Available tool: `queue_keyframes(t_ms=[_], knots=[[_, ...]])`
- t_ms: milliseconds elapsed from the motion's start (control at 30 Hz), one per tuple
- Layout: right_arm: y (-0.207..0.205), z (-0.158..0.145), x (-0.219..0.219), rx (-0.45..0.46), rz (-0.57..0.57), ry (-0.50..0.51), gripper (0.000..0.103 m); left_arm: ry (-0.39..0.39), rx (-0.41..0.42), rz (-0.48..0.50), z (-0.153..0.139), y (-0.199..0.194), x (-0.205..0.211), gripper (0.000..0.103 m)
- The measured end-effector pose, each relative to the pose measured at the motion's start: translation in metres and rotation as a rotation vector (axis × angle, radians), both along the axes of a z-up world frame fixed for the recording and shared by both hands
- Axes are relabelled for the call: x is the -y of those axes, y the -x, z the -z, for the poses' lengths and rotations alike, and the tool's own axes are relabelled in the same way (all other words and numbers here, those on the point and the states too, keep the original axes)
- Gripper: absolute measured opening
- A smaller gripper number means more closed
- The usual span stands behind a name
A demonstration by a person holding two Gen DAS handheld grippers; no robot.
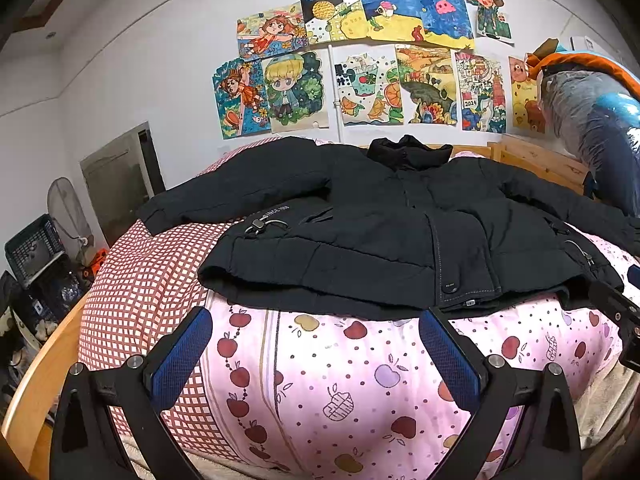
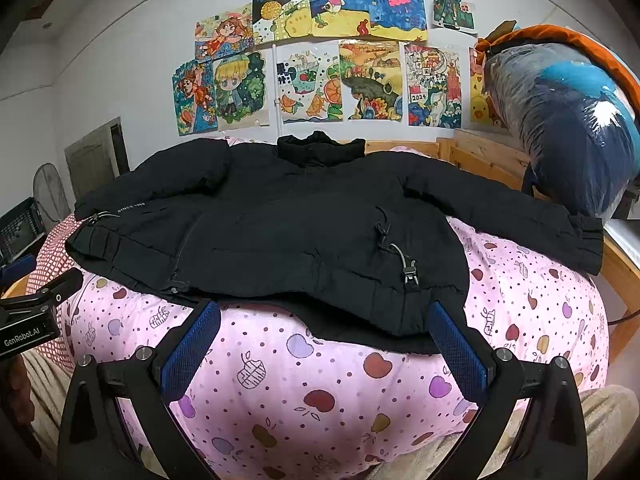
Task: Fold large clothes
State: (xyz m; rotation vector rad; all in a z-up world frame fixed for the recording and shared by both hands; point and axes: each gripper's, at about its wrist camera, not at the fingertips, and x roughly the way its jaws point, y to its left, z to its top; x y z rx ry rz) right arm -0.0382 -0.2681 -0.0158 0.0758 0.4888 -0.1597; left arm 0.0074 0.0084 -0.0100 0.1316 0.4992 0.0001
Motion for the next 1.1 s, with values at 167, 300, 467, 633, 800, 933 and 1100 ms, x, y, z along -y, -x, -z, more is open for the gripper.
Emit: queue_keyframes(t_ms=[167,300,467,633,800,933,1100], knots=[[-0.0001,0.0006,0.0016,-0.002,0.001,0.001,0.102,0.002,-0.001,0.0,-0.0001,-0.0002,-0.0005,0.103],[-0.0001,0.0013,0.0022,-0.002,0.0,-0.003,0.102,0.0,-0.001,0.0,0.0002,-0.0001,-0.0003,0.103],[-0.0001,0.0009,0.0031,-0.004,0.0,-0.005,0.102,-0.001,-0.001,0.0,0.0006,-0.0006,-0.0009,0.103],[-0.0007,0.0009,0.0029,-0.005,0.0,-0.005,0.102,-0.001,-0.002,-0.001,0.0001,-0.0007,-0.0008,0.103],[-0.001,0.0002,0.0027,-0.006,0.001,-0.006,0.102,-0.004,-0.002,-0.001,0.0011,-0.0006,-0.0022,0.103],[-0.0012,0.0005,0.004,-0.007,0.0,-0.006,0.102,-0.004,-0.002,-0.001,0.0011,-0.0003,-0.0021,0.103],[-0.0011,-0.0001,0.003,-0.007,0.0,-0.009,0.102,-0.005,-0.003,-0.002,0.0013,-0.0003,-0.0023,0.103]])
